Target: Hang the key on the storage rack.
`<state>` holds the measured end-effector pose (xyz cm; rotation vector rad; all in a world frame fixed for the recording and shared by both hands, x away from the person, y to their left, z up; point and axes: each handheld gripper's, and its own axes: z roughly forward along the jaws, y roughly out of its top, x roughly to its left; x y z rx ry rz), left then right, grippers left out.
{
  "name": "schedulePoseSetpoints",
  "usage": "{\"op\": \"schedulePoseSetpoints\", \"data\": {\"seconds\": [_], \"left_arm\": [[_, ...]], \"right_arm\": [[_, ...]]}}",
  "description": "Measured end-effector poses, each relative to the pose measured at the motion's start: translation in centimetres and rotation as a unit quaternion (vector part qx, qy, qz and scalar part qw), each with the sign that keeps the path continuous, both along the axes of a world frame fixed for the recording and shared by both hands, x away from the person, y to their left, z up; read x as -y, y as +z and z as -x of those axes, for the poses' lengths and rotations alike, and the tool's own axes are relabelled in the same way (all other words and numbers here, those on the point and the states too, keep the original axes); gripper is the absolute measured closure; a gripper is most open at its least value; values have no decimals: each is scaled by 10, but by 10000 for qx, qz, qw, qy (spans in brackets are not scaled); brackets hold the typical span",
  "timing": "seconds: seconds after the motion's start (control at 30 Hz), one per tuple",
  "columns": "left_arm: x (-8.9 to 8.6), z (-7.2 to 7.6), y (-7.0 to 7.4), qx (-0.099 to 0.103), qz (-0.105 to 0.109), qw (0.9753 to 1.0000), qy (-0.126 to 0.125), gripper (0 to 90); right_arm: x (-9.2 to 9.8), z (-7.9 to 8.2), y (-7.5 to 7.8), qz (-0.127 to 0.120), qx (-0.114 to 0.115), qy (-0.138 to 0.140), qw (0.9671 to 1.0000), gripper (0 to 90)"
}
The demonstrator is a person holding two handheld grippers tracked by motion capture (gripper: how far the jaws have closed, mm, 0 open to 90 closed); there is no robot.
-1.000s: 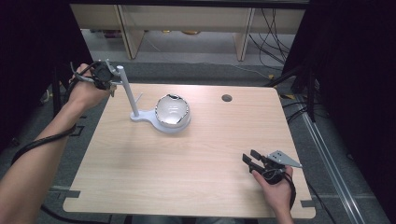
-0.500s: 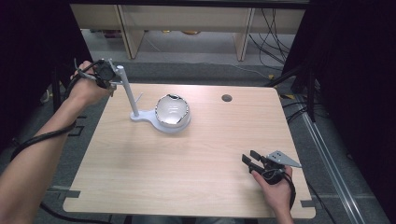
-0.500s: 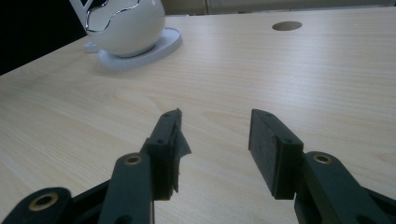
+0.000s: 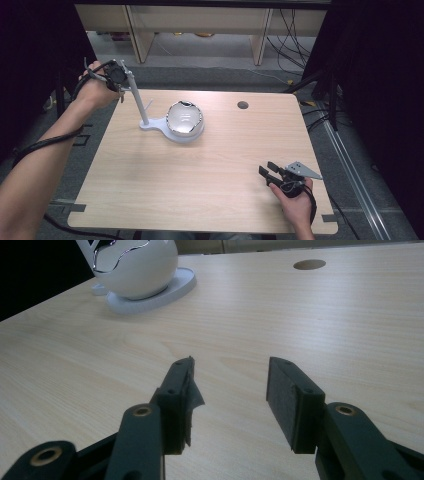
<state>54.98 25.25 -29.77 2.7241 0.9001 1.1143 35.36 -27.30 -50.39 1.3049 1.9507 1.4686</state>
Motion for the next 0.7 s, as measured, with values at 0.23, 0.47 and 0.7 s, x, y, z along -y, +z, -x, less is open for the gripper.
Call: {"op": "schedulePoseSetpoints", "data": {"seconds": [0.23,0.47,0.7], "left_arm": [[1,0,2,133,107,9998,-36,842],[-7,5,3,249,461,9986,42,823],[-16,16,2,344,750,9966,27,782]], "right_arm": [[-1,2,0,12,-104,-121,9999,548],[0,0,0,70,18,-91,9999,549],[0,0,-1,78,124,-94,9998,548]]}}
